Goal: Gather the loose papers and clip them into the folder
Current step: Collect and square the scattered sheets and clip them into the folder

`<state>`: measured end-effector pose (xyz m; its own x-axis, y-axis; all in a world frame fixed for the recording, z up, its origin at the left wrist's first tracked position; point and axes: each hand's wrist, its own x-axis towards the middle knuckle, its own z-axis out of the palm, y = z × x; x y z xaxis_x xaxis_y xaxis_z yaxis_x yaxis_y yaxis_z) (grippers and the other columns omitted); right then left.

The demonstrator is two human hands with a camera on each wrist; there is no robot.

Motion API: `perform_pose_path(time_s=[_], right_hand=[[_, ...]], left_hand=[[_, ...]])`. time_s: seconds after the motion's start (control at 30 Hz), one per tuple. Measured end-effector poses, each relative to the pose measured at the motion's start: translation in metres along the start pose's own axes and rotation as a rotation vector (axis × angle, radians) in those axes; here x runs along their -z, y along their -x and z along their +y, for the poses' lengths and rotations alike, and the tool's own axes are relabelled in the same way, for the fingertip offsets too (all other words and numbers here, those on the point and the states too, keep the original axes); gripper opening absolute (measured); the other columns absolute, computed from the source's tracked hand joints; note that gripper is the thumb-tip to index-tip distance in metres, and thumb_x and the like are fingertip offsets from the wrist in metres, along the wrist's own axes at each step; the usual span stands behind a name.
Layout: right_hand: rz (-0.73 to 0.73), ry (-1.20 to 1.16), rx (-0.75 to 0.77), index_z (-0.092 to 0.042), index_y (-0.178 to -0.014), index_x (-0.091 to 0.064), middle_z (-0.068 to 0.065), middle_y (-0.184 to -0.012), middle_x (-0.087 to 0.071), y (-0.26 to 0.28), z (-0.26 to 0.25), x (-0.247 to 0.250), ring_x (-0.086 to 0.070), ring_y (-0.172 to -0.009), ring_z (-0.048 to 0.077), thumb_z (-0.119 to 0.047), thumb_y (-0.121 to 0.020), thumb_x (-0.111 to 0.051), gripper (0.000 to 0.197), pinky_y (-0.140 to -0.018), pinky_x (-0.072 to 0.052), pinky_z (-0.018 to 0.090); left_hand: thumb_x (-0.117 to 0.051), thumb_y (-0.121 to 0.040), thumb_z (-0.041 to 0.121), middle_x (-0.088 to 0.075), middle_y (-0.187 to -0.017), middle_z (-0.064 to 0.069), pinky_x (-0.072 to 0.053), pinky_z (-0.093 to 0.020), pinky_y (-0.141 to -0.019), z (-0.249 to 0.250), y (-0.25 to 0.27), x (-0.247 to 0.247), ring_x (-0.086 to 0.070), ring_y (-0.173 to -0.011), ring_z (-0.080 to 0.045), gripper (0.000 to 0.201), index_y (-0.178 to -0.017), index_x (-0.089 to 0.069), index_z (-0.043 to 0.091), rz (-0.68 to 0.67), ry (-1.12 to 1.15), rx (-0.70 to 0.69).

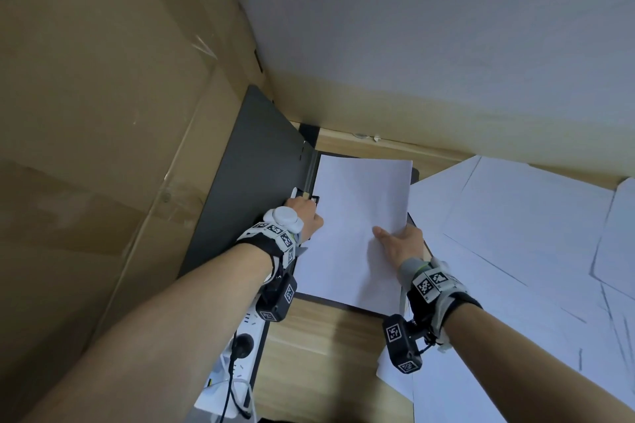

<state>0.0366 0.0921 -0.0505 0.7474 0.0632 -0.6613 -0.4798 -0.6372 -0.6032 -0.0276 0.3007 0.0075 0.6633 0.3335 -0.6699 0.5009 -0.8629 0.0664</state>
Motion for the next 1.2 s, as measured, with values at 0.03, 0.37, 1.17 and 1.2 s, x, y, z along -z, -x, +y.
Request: perform_pose_path(time_s=[0.03, 0.37, 1.17, 1.2], right_hand=[[-0.015, -0.003, 0.007, -0.025, -0.073, -0.057, 0.0, -0.082, -0.071, -0.001, -0.001, 0.001, -0.069, -0.08, 0.031, -0.052, -0.065, -0.075, 0.033, -0.081, -0.058, 0.048], [-0.021, -0.26, 0.036, -0.006, -0.088, -0.067, 0.014, -0.085, -0.071, 0.033, 0.023, 0.076, -0.065, -0.065, 0.025, 0.0, -0.086, -0.067, 0.006, -0.063, -0.058, 0.035], [0.063, 0.227, 0.077, -0.018, -0.064, -0.04, 0.0, -0.072, -0.048, 0.088, 0.221, 0.208, -0.042, -0.058, 0.02, -0.038, -0.069, -0.077, 0.042, -0.052, -0.027, 0.03], [0.046, 0.202, 0.099, -0.019, -0.062, -0.037, -0.001, -0.067, -0.044, 0.089, 0.219, 0.207, -0.038, -0.057, 0.02, -0.035, -0.069, -0.077, 0.044, -0.052, -0.026, 0.03]], left_hand=[[-0.044, -0.091, 0.017, -0.049, -0.083, -0.009, -0.04, -0.029, -0.068, 0.002, -0.001, 0.0, -0.061, -0.084, -0.03, 0.018, -0.081, -0.052, 0.004, -0.011, -0.008, 0.001], [-0.045, -0.098, 0.025, -0.054, -0.132, -0.016, -0.04, -0.038, -0.103, 0.031, 0.022, 0.001, -0.057, -0.12, -0.032, 0.051, -0.138, -0.026, 0.001, 0.047, 0.011, 0.137], [-0.052, -0.088, 0.018, -0.06, -0.119, -0.017, -0.053, -0.036, -0.085, 0.198, 0.122, -0.145, -0.063, -0.103, -0.032, 0.063, -0.144, -0.024, 0.017, -0.132, 0.318, -0.029], [-0.052, -0.087, 0.017, -0.06, -0.118, -0.016, -0.053, -0.036, -0.086, 0.198, 0.124, -0.148, -0.063, -0.103, -0.031, 0.064, -0.144, -0.024, 0.017, -0.133, 0.338, -0.027]])
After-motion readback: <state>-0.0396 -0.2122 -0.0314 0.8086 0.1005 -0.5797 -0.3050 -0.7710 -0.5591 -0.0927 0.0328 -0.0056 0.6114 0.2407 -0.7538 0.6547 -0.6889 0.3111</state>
